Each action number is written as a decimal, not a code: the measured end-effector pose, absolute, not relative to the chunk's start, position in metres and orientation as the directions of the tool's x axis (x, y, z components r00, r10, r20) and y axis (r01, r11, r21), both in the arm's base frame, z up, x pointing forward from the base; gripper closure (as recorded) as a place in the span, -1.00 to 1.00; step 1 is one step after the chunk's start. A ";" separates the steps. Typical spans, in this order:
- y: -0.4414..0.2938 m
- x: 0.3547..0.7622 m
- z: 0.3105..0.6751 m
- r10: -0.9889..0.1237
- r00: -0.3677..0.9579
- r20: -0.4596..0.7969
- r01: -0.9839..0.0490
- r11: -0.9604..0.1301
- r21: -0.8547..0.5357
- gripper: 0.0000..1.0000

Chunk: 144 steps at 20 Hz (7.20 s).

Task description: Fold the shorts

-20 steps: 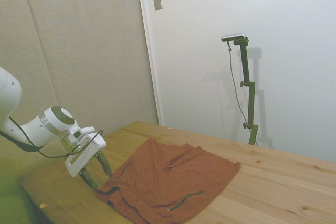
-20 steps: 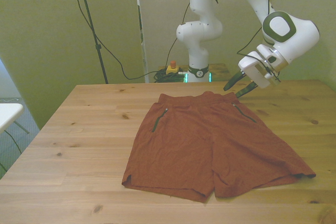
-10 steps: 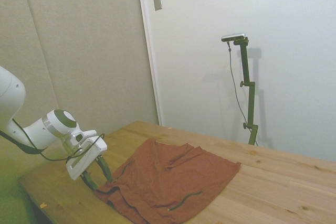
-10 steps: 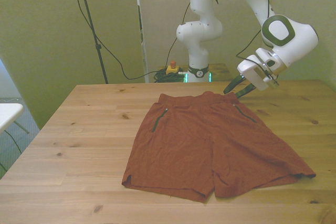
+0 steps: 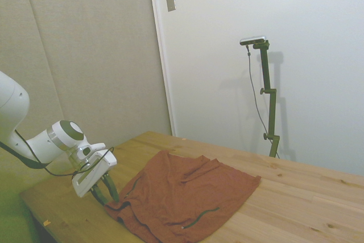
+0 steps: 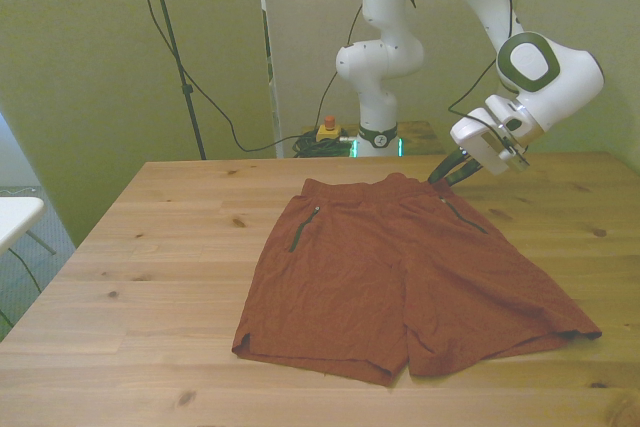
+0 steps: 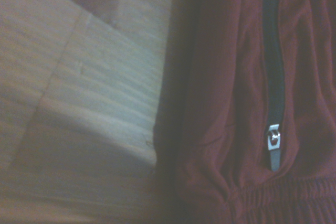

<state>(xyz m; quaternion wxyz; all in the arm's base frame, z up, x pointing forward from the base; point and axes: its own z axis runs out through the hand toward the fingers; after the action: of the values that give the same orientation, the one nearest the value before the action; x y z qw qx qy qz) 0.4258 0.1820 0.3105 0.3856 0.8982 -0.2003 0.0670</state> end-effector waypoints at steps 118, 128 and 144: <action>0.167 0.525 0.336 -0.134 0.868 0.478 -0.356 -0.839 0.412 1.00; 0.175 0.526 0.327 -0.142 0.867 0.478 -0.357 -0.846 0.397 1.00; 0.142 0.537 0.318 -0.244 0.837 0.490 -0.428 -0.849 0.308 1.00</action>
<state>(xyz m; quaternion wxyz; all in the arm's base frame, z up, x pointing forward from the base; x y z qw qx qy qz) 0.5368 0.1416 0.3175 0.2074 0.9357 -0.1797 0.2219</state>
